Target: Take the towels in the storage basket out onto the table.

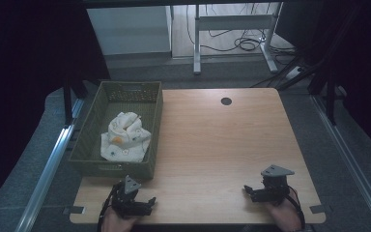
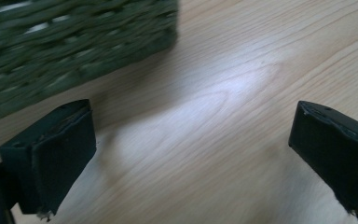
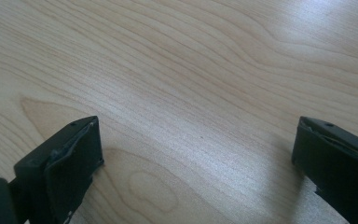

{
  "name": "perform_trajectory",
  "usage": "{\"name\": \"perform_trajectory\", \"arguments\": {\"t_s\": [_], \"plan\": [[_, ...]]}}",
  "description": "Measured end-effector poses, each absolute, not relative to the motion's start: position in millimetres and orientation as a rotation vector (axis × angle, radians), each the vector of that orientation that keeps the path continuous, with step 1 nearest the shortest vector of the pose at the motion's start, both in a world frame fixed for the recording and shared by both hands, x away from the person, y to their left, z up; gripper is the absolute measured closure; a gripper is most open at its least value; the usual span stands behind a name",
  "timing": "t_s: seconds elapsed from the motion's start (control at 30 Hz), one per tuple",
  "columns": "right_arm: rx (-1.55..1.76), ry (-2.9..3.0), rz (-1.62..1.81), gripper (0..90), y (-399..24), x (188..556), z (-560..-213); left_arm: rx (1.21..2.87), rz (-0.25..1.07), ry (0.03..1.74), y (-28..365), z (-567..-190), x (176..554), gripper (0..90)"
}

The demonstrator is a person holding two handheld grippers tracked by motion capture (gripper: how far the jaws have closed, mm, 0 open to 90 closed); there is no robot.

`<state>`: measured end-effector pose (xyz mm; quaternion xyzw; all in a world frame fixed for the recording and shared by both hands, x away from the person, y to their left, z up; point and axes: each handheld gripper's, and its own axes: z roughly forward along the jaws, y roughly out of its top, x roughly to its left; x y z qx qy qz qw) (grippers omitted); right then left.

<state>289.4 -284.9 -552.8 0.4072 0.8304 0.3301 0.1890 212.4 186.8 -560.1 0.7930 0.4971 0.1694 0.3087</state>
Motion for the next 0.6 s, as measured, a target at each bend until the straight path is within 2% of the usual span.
{"name": "perform_trajectory", "arguments": {"t_s": [0.3,0.6], "plan": [[1.145,2.335,0.928,1.6,-285,289,-553,2.060,0.509,1.362,231,-543,198,1.9],[1.145,2.335,0.928,1.6,-285,289,-553,1.976,0.567,1.409,272,-507,181,3.2]]}}
